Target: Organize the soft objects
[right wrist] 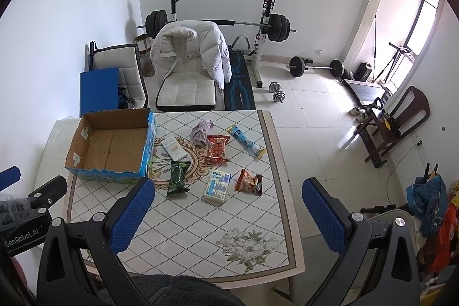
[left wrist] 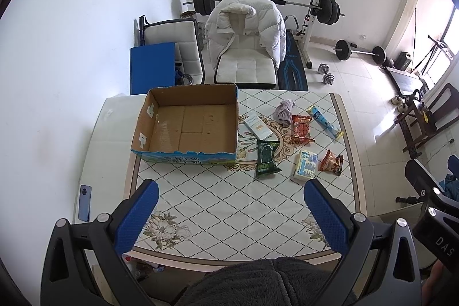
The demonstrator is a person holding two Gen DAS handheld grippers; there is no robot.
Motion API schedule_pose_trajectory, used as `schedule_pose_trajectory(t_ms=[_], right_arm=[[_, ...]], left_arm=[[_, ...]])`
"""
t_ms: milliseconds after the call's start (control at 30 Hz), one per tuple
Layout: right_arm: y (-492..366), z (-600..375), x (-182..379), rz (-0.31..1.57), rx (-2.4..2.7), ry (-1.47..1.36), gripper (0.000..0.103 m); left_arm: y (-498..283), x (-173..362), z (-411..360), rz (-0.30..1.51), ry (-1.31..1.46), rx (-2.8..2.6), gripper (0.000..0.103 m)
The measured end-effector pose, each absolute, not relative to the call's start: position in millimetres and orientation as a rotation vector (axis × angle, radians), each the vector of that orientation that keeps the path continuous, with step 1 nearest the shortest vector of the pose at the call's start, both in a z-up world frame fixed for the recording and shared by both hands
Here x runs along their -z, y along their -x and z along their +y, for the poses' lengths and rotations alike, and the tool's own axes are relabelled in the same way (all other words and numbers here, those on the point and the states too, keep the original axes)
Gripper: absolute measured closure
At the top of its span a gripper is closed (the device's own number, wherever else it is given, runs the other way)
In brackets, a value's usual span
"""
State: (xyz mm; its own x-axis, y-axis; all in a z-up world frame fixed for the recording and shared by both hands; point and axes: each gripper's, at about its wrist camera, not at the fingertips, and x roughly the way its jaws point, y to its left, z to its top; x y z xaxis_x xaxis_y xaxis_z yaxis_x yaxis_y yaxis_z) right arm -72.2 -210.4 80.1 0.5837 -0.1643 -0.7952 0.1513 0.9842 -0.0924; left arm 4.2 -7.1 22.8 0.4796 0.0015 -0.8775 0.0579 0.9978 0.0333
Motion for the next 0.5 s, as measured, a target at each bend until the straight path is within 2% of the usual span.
schedule_pose_trajectory(t_ms=[500], right_arm=[[70.4, -205.1, -83.2, 0.926, 0.173, 0.015, 0.0]], left_arm=[[-2.2, -22.2, -4.6, 1.065, -0.063, 0.029, 0.0]])
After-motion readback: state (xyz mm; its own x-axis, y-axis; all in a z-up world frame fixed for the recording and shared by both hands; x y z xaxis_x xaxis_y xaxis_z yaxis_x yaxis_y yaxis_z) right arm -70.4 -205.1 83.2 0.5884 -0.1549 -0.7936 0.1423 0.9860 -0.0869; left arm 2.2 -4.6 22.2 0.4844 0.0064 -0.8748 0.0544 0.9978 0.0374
